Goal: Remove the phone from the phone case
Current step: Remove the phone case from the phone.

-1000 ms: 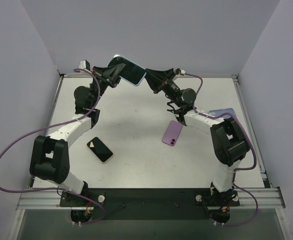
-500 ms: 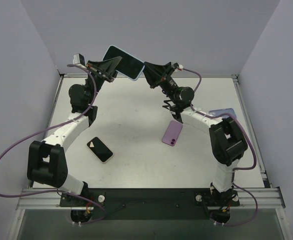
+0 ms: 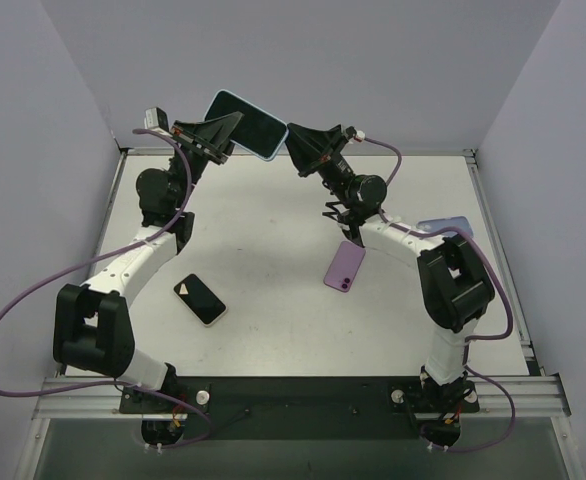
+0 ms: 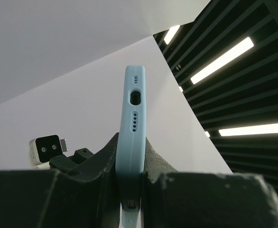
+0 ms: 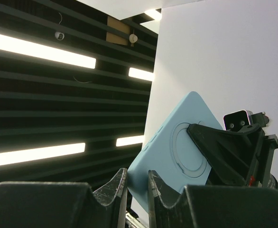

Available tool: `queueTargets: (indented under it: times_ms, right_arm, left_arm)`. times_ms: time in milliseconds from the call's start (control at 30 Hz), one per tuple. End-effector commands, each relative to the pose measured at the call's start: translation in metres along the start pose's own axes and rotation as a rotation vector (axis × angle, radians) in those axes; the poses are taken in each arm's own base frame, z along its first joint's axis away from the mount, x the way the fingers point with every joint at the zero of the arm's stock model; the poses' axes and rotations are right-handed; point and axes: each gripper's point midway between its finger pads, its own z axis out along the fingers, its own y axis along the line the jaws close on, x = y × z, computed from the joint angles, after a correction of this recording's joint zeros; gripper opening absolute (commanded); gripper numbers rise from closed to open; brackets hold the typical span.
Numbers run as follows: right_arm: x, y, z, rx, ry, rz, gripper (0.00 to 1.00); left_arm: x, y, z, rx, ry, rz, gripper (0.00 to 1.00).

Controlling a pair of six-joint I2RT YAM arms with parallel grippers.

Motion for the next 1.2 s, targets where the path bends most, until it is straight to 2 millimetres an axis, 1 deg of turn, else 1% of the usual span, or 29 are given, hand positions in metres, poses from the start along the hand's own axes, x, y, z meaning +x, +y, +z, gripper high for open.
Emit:
queueTargets:
  times_ms: [0,33,67,100,133,200,233,267,300,333,367,400,433,467,533,567,633,667,767,867,1033,1167]
  right_arm:
    - [0.028,-0.079,-0.027,0.248,0.103,0.192,0.0]
    - [0.032,-0.083,-0.032,0.284,0.121,0.116,0.0]
    - [0.029,-0.093,-0.038,0.329,0.109,0.086,0.0]
    - [0.023,-0.11,-0.048,0.399,0.083,0.083,0.0]
    - [0.021,-0.116,-0.053,0.423,0.077,0.058,0.0]
    - [0.016,-0.125,-0.061,0.441,0.059,0.068,0.0]
    - [0.011,-0.135,-0.066,0.458,0.041,0.113,0.0]
    - [0.01,-0.138,-0.067,0.451,0.033,0.133,0.0]
    - [0.012,-0.132,-0.065,0.412,0.044,0.147,0.0]
    - [0.009,-0.139,-0.066,0.41,0.035,0.173,0.0]
    - [0.011,-0.141,-0.065,0.407,0.032,0.221,0.0]
    - [0.01,-0.139,-0.063,0.388,0.031,0.233,0.0]
    - [0.009,-0.145,-0.064,0.388,0.024,0.256,0.0]
    - [0.013,-0.139,-0.059,0.358,0.036,0.286,0.0]
    - [0.013,-0.14,-0.056,0.336,0.028,0.312,0.0]
    - [0.014,-0.136,-0.051,0.316,0.038,0.316,0.0]
    - [0.017,-0.134,-0.046,0.298,0.041,0.34,0.0]
    - [0.019,-0.129,-0.042,0.277,0.053,0.338,0.0]
    - [0.021,-0.129,-0.038,0.258,0.053,0.36,0.0]
    - [0.02,-0.133,-0.038,0.261,0.041,0.371,0.0]
    - [0.019,-0.133,-0.038,0.26,0.036,0.376,0.0]
    - [0.021,-0.137,-0.038,0.263,0.033,0.39,0.0]
  left_arm:
    - [0.079,-0.22,-0.066,0.683,0.276,0.054,0.0]
    - [0.079,-0.22,-0.066,0.68,0.268,0.042,0.0]
    - [0.079,-0.215,-0.067,0.67,0.264,0.029,0.0]
    - [0.078,-0.213,-0.068,0.668,0.258,0.022,0.0]
    - [0.077,-0.213,-0.069,0.669,0.252,0.008,0.0]
    - [0.075,-0.212,-0.071,0.669,0.244,-0.004,0.0]
    - [0.076,-0.213,-0.071,0.671,0.246,-0.004,0.0]
    - [0.076,-0.215,-0.071,0.673,0.246,-0.002,0.0]
    - [0.076,-0.219,-0.071,0.681,0.248,0.003,0.0]
    - [0.077,-0.221,-0.072,0.686,0.253,0.008,0.0]
    - [0.078,-0.224,-0.072,0.692,0.254,0.01,0.0]
    - [0.078,-0.228,-0.072,0.702,0.256,0.016,0.0]
    - [0.078,-0.229,-0.072,0.706,0.255,0.016,0.0]
    - [0.079,-0.231,-0.073,0.709,0.256,0.019,0.0]
    - [0.079,-0.234,-0.073,0.716,0.255,0.017,0.0]
    - [0.079,-0.234,-0.073,0.718,0.253,0.018,0.0]
    - [0.079,-0.236,-0.074,0.723,0.253,0.019,0.0]
    - [0.078,-0.236,-0.074,0.723,0.25,0.017,0.0]
    - [0.079,-0.238,-0.076,0.736,0.253,0.015,0.0]
    - [0.078,-0.239,-0.077,0.744,0.248,0.007,0.0]
    - [0.076,-0.24,-0.078,0.751,0.243,-0.002,0.0]
    - [0.077,-0.246,-0.082,0.784,0.25,0.002,0.0]
